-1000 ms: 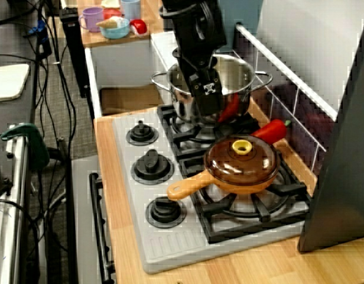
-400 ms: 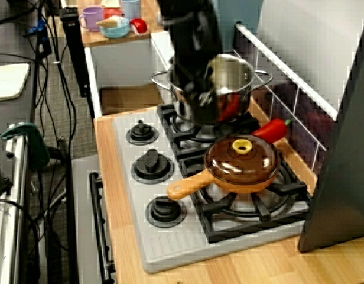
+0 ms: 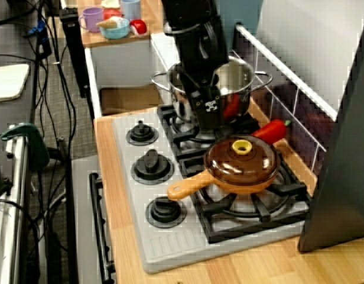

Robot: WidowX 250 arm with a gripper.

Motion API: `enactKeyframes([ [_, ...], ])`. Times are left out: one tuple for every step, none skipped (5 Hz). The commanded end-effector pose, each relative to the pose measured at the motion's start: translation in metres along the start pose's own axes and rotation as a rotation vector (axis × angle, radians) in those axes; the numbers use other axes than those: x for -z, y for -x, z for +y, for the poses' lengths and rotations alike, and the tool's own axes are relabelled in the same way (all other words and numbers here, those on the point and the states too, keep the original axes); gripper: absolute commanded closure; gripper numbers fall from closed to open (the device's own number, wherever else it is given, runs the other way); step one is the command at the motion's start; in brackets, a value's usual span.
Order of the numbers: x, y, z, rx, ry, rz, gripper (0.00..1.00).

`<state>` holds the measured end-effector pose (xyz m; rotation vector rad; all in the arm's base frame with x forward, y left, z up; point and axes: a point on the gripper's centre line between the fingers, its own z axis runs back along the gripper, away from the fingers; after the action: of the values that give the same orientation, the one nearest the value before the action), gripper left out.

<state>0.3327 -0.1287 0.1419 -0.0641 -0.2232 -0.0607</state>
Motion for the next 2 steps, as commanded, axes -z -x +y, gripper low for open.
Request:
enactKeyframes([
  [-0.005,-0.021,-0.012,0.007,0.026,-0.048,0.0],
  [0.0,-0.027,-0.026,0.013,0.019,-0.056,0.0],
])
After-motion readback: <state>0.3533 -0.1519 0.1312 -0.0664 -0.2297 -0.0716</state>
